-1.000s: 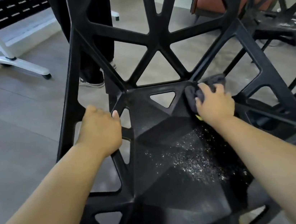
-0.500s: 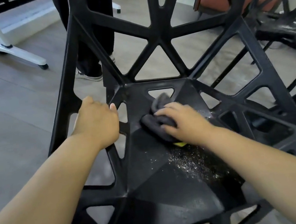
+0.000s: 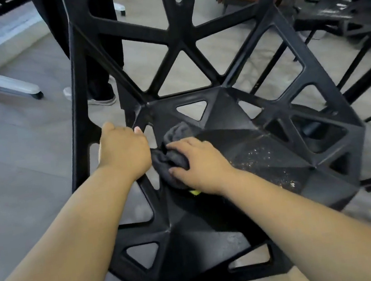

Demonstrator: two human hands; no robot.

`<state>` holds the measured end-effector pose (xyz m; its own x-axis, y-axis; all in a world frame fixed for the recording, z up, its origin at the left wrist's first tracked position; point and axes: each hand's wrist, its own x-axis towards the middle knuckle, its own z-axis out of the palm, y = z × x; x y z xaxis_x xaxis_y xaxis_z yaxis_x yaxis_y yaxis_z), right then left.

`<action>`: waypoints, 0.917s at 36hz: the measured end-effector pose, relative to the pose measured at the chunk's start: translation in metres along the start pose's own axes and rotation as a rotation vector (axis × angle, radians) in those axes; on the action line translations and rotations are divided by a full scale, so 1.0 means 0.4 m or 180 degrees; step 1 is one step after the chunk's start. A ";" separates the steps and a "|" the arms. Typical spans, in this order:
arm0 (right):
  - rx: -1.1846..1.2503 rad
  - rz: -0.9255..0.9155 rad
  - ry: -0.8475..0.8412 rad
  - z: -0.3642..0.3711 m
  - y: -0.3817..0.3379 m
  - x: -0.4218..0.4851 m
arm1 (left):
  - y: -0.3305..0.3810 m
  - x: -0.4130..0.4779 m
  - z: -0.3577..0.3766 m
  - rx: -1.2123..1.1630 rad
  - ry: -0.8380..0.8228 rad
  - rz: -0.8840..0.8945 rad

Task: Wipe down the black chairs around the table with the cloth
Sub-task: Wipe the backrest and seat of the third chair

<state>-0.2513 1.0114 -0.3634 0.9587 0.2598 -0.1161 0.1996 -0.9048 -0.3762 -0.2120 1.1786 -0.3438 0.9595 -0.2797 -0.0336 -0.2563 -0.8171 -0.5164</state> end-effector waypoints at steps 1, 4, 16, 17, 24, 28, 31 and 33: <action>0.0053 -0.0279 -0.0030 -0.002 -0.005 -0.030 | 0.000 0.000 -0.002 0.0001 -0.0020 0.0010; 0.0117 -0.0839 -0.0348 -0.028 0.028 -0.106 | 0.000 0.001 -0.007 0.0013 -0.0101 0.0009; -0.0444 0.1959 0.0685 -0.074 0.126 -0.054 | 0.010 -0.015 -0.008 -0.0058 -0.0317 0.0142; -0.0402 0.1716 0.0675 -0.052 0.094 -0.060 | 0.009 -0.015 -0.012 -0.0129 -0.0350 0.0158; 0.0173 -0.0332 0.0115 -0.005 -0.034 -0.198 | -0.003 -0.036 -0.038 -0.0542 -0.0398 0.0246; -0.0003 -0.0173 0.0401 -0.051 0.074 -0.213 | -0.001 -0.045 -0.036 -0.1028 -0.0310 0.0259; -0.0427 0.1024 0.0806 -0.098 0.196 -0.188 | 0.027 -0.056 -0.044 -0.1693 -0.0231 0.0500; -0.0596 0.1870 0.0943 -0.121 0.243 -0.173 | 0.055 -0.061 -0.051 -0.1922 -0.0263 0.0754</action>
<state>-0.2884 0.8891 -0.3475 0.9283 -0.3715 0.0141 -0.3647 -0.9174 -0.1594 -0.2436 1.1571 -0.3371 0.8686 -0.4670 -0.1655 -0.4594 -0.8843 0.0838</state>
